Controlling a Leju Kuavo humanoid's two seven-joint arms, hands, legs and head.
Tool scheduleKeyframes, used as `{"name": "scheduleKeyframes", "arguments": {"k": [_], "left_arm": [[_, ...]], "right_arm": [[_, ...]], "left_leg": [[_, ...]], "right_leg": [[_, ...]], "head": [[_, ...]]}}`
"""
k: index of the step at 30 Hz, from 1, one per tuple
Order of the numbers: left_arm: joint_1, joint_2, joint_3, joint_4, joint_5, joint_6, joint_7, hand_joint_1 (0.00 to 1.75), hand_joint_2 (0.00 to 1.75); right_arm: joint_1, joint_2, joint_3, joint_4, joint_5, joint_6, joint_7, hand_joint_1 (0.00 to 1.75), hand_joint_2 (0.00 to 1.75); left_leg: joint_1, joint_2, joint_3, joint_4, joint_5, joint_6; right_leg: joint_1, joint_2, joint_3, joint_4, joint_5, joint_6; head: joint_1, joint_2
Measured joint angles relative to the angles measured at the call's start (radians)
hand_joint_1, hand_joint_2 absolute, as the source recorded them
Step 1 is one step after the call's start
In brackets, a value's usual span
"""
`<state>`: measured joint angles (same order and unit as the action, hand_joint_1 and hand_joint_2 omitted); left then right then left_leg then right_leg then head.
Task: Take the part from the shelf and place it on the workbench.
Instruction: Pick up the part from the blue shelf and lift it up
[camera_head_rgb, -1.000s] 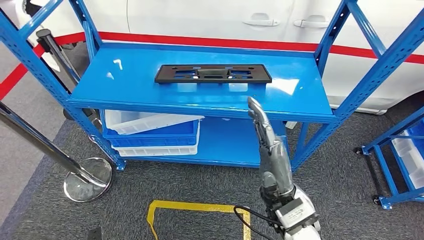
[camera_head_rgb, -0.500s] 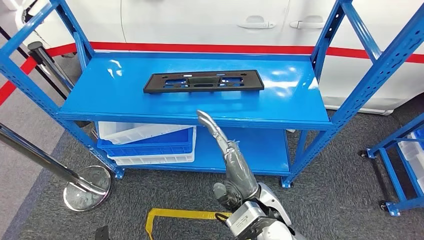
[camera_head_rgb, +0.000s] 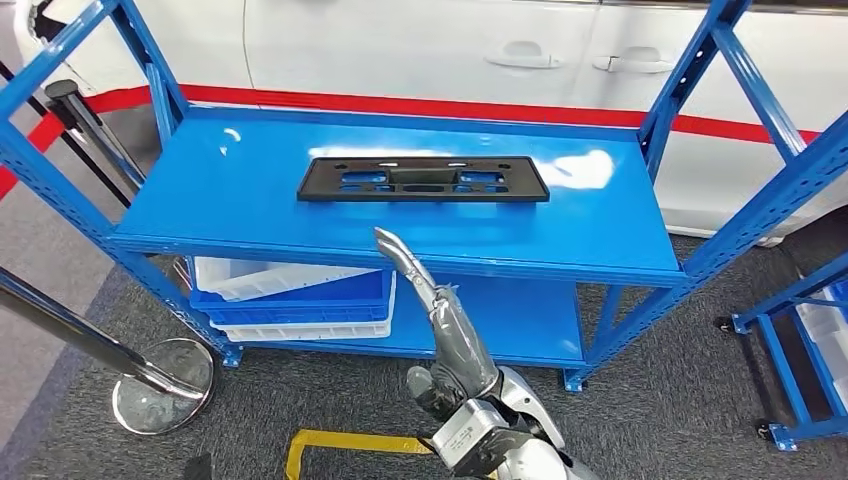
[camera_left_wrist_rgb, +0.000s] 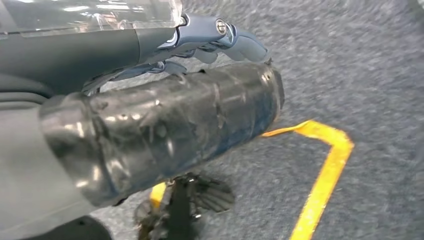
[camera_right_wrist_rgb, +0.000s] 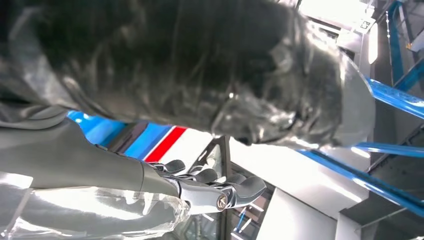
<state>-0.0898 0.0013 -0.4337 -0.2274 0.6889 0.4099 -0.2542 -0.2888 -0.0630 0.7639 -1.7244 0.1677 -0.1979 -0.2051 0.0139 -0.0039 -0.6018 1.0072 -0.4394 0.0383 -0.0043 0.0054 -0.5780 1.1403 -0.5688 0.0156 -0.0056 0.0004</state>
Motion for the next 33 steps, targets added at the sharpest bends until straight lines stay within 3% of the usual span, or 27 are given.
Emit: {"name": "scheduleKeyframes", "arguments": {"k": [2, 3, 4, 6, 7, 8, 9, 11, 13, 15, 17, 18, 19, 21, 23, 24, 26, 28, 29, 31, 33], "left_arm": [[-0.001, 0.001, 0.000, 0.000, -0.001, -0.001, -0.003, 0.00, 0.00], [-0.001, 0.002, -0.001, 0.000, 0.000, -0.002, -0.004, 0.00, 0.00], [0.000, 0.002, -0.001, 0.000, 0.000, -0.002, -0.006, 0.00, 0.00], [0.001, 0.001, -0.001, 0.000, 0.001, -0.002, -0.010, 0.00, 0.00], [-0.001, 0.000, -0.002, 0.000, 0.002, -0.003, -0.012, 0.00, 0.00], [-0.003, -0.001, -0.002, 0.000, 0.002, -0.003, -0.014, 0.00, 0.00], [-0.004, -0.002, -0.002, 0.000, 0.003, -0.003, -0.015, 0.00, 0.00], [-0.004, -0.002, -0.003, 0.000, 0.004, -0.003, -0.016, 0.00, 0.00], [-0.001, 0.000, -0.004, 0.000, 0.004, -0.003, -0.016, 0.00, 0.00], [-0.002, 0.001, -0.005, 0.000, 0.005, -0.003, -0.016, 0.00, 0.00], [-0.004, 0.000, -0.005, 0.000, 0.006, -0.003, -0.015, 0.00, 0.00], [-0.003, 0.000, -0.006, 0.000, 0.007, -0.003, -0.013, 0.00, 0.00], [-0.001, 0.001, -0.006, 0.001, 0.009, -0.003, -0.011, 0.00, 0.00], [0.001, 0.002, -0.006, 0.002, 0.010, -0.003, -0.007, 0.00, 0.00], [-0.002, 0.004, -0.006, 0.002, 0.010, -0.003, -0.005, 0.00, 0.00], [-0.005, 0.004, -0.006, 0.002, 0.010, -0.003, -0.004, 0.00, 0.00], [-0.005, 0.004, -0.008, 0.002, 0.008, -0.003, -0.002, 0.00, 0.00], [-0.002, 0.004, -0.008, 0.002, 0.008, -0.001, -0.001, 0.00, 0.00], [-0.001, 0.004, -0.009, 0.002, 0.007, -0.001, -0.001, 0.00, 0.00], [-0.003, 0.004, -0.010, 0.002, 0.006, 0.000, -0.001, 0.00, 0.00], [-0.004, 0.005, -0.013, 0.002, 0.007, 0.000, -0.001, 0.00, 0.00]], "right_arm": [[-0.001, 0.000, 0.007, 0.006, 0.008, 0.003, 0.000, 0.00, 0.00], [0.000, -0.001, 0.012, 0.009, 0.010, 0.006, 0.000, 0.00, 0.00], [0.000, -0.001, 0.016, 0.011, 0.011, 0.008, 0.000, 0.00, 0.00], [-0.001, -0.001, 0.021, 0.013, 0.012, 0.013, 0.000, 0.00, 0.00], [-0.001, -0.001, 0.024, 0.014, 0.013, 0.014, 0.000, 0.00, 0.00], [-0.002, -0.001, 0.026, 0.015, 0.014, 0.016, 0.000, 0.00, 0.00], [-0.002, -0.001, 0.028, 0.016, 0.015, 0.016, 0.000, 0.00, 0.00], [-0.004, 0.000, 0.033, 0.017, 0.016, 0.017, 0.000, 0.00, 0.00], [-0.005, 0.001, 0.036, 0.017, 0.018, 0.018, 0.000, 0.00, 0.00], [-0.006, 0.003, 0.037, 0.018, 0.022, 0.019, 0.000, 0.00, 0.00], [-0.006, 0.004, 0.039, 0.021, 0.024, 0.020, 0.002, 0.00, 0.00], [-0.005, 0.004, 0.041, 0.023, 0.025, 0.020, 0.003, 0.00, 0.00], [-0.005, 0.004, 0.043, 0.024, 0.026, 0.020, 0.004, 0.00, 0.00], [-0.005, 0.004, 0.045, 0.026, 0.027, 0.019, 0.005, 0.00, 0.00], [-0.004, 0.004, 0.046, 0.026, 0.027, 0.019, 0.005, 0.00, 0.00], [-0.004, 0.004, 0.046, 0.026, 0.027, 0.018, 0.005, 0.00, 0.00], [-0.004, 0.004, 0.047, 0.026, 0.028, 0.016, 0.005, 0.00, 0.00], [-0.004, 0.004, 0.048, 0.026, 0.027, 0.014, 0.004, 0.00, 0.00], [-0.004, 0.004, 0.048, 0.026, 0.026, 0.012, 0.003, 0.00, 0.00], [0.000, 0.004, 0.049, 0.026, 0.023, 0.006, 0.002, 0.00, 0.00], [0.006, 0.003, 0.049, 0.028, 0.021, -0.003, 0.002, 0.00, 0.00]], "left_leg": [[-0.002, -0.003, 0.010, 0.000, -0.010, 0.006], [-0.002, -0.008, 0.016, 0.001, -0.016, 0.007], [-0.003, -0.014, 0.024, 0.002, -0.022, 0.006], [-0.002, -0.030, 0.041, 0.004, -0.036, 0.003], [-0.003, -0.037, 0.046, 0.006, -0.043, -0.001], [-0.003, -0.046, 0.048, 0.008, -0.047, -0.005], [-0.001, -0.053, 0.046, 0.008, -0.050, -0.011], [0.003, -0.067, 0.044, 0.006, -0.051, -0.025], [0.004, -0.055, 0.038, 0.022, -0.063, -0.037], [0.004, -0.025, -0.007, 0.107, -0.103, -0.046], [0.007, -0.011, -0.080, 0.225, -0.139, -0.054], [0.008, -0.008, -0.104, 0.256, -0.137, -0.058], [0.009, -0.004, -0.111, 0.253, -0.118, -0.060], [0.010, 0.015, -0.072, 0.149, -0.044, -0.062], [0.004, 0.042, -0.027, 0.046, -0.001, -0.054], [0.000, 0.047, -0.018, 0.024, 0.002, -0.048], [-0.002, 0.032, -0.019, 0.021, -0.001, -0.032], [0.000, 0.021, -0.015, 0.015, 0.001, -0.019], [0.002, 0.017, -0.013, 0.012, 0.002, -0.013], [0.001, 0.010, -0.011, 0.010, 0.002, -0.003], [-0.002, 0.001, -0.010, 0.011, 0.001, 0.002]], "right_leg": [[-0.002, 0.000, -0.085, 0.122, -0.030, 0.002], [-0.003, 0.000, -0.113, 0.148, -0.022, 0.002], [-0.004, 0.000, -0.122, 0.138, 0.007, 0.002], [-0.005, 0.012, -0.093, 0.028, 0.097, -0.005], [-0.005, 0.026, -0.072, -0.028, 0.129, -0.010], [-0.004, 0.038, -0.054, -0.073, 0.145, -0.015], [-0.003, 0.047, -0.043, -0.096, 0.146, -0.019], [-0.002, 0.042, -0.031, -0.111, 0.135, -0.025], [-0.007, 0.027, -0.018, -0.124, 0.135, -0.033], [-0.011, 0.007, -0.004, -0.134, 0.132, -0.042], [-0.010, -0.014, 0.002, -0.134, 0.125, -0.047], [-0.010, -0.023, 0.005, -0.133, 0.121, -0.048], [-0.011, -0.032, 0.009, -0.131, 0.117, -0.046], [-0.012, -0.047, 0.017, -0.125, 0.106, -0.040], [-0.008, -0.060, 0.021, -0.117, 0.095, -0.029], [-0.005, -0.067, 0.022, -0.115, 0.091, -0.023], [-0.002, -0.079, 0.025, -0.117, 0.088, -0.013], [-0.005, -0.070, 0.024, -0.105, 0.075, -0.002], [-0.007, -0.054, 0.013, -0.078, 0.056, 0.002], [-0.008, -0.022, -0.042, 0.035, -0.001, 0.005], [-0.007, -0.013, -0.103, 0.144, -0.034, 0.004]], "head": [[0.001, 0.000], [0.001, 0.000], [0.001, 0.000], [0.002, 0.000], [0.000, 0.000], [0.000, 0.000], [-0.001, 0.000], [-0.001, 0.000], [-0.003, 0.000], [-0.007, 0.000], [-0.009, 0.000], [-0.009, 0.000], [-0.009, 0.000], [-0.010, 0.000], [-0.010, 0.000], [-0.010, 0.000], [-0.009, 0.000], [-0.009, 0.000], [-0.008, 0.000], [-0.006, 0.000], [-0.005, 0.000]]}}
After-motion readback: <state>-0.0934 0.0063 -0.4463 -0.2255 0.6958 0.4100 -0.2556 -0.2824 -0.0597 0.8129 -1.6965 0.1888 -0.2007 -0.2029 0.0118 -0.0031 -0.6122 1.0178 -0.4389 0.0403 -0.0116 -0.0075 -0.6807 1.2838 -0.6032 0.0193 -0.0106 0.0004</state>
